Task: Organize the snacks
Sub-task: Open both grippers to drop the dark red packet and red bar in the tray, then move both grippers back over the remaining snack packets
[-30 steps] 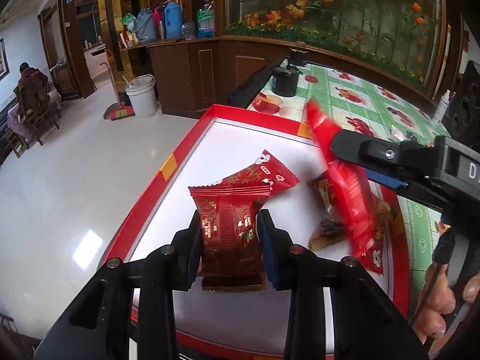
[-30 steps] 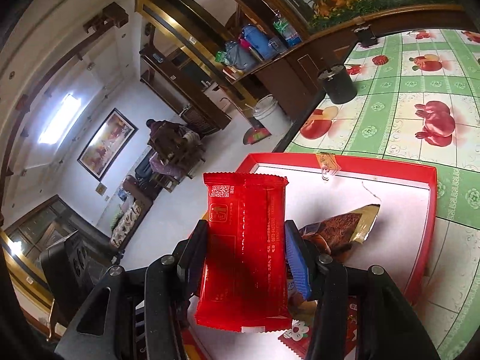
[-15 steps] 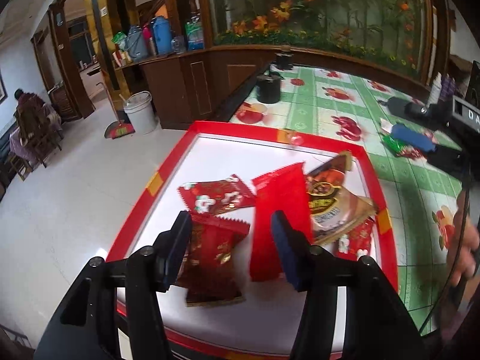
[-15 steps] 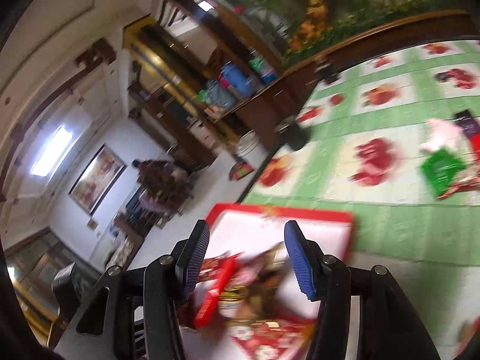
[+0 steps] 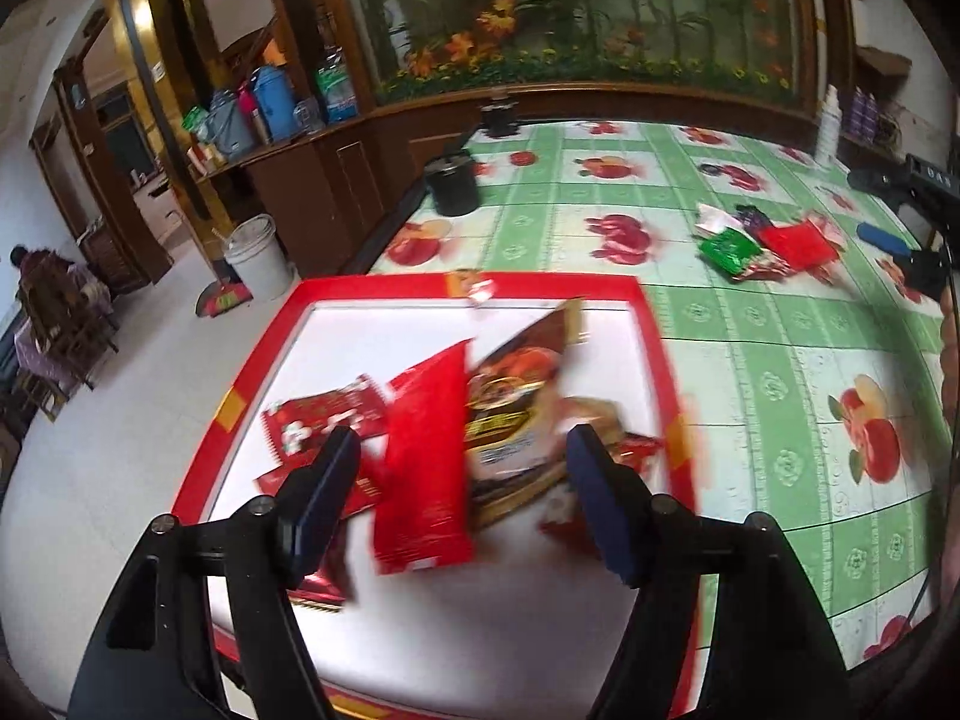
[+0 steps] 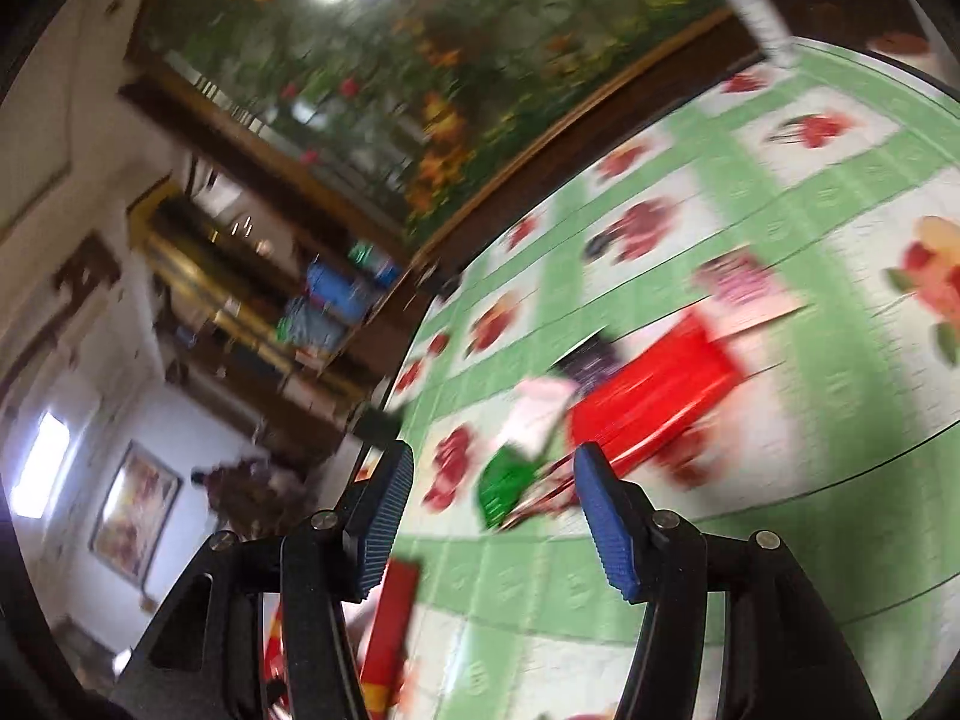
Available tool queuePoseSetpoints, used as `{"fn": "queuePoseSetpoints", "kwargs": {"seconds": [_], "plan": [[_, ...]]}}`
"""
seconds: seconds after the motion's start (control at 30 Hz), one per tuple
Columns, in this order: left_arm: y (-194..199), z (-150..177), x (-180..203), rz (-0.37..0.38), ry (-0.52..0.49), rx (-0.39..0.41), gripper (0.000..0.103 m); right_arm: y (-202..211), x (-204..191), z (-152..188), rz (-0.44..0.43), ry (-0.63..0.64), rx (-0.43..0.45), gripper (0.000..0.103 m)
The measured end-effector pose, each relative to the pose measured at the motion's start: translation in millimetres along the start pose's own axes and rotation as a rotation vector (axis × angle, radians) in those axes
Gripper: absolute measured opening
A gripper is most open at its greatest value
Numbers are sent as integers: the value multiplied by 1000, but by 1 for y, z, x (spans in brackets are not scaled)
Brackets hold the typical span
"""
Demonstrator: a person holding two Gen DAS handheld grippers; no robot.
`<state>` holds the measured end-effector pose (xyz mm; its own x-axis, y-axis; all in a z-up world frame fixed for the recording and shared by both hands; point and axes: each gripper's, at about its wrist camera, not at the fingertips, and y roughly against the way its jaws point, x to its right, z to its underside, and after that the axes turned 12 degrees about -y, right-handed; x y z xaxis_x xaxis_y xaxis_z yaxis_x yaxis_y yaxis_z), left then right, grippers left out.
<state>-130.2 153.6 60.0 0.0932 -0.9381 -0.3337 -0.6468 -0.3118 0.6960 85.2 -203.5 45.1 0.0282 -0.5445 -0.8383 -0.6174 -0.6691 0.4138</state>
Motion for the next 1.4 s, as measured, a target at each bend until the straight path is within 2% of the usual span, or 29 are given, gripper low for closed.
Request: {"fn": "queuePoseSetpoints", "kwargs": {"seconds": [0.1, 0.23, 0.27, 0.37, 0.57, 1.4], "plan": [[1, -9, 21, 4, -40, 1, 71, 8, 16, -17, 35, -53, 45, 59], [2, -19, 55, 20, -113, 1, 71, 7, 30, -26, 40, -142, 24, 59], [4, -21, 66, 28, -138, 4, 72, 7, 30, -25, 44, -147, 19, 59], [7, -23, 90, 54, -188, 11, 81, 6, 27, -23, 64, -143, 11, 59], [14, -22, 123, 64, -293, 14, 81, 10, 31, -19, 68, -157, 5, 59], [5, -12, 122, 82, -284, -29, 81, 3, 35, -18, 99, -163, -19, 59]]}}
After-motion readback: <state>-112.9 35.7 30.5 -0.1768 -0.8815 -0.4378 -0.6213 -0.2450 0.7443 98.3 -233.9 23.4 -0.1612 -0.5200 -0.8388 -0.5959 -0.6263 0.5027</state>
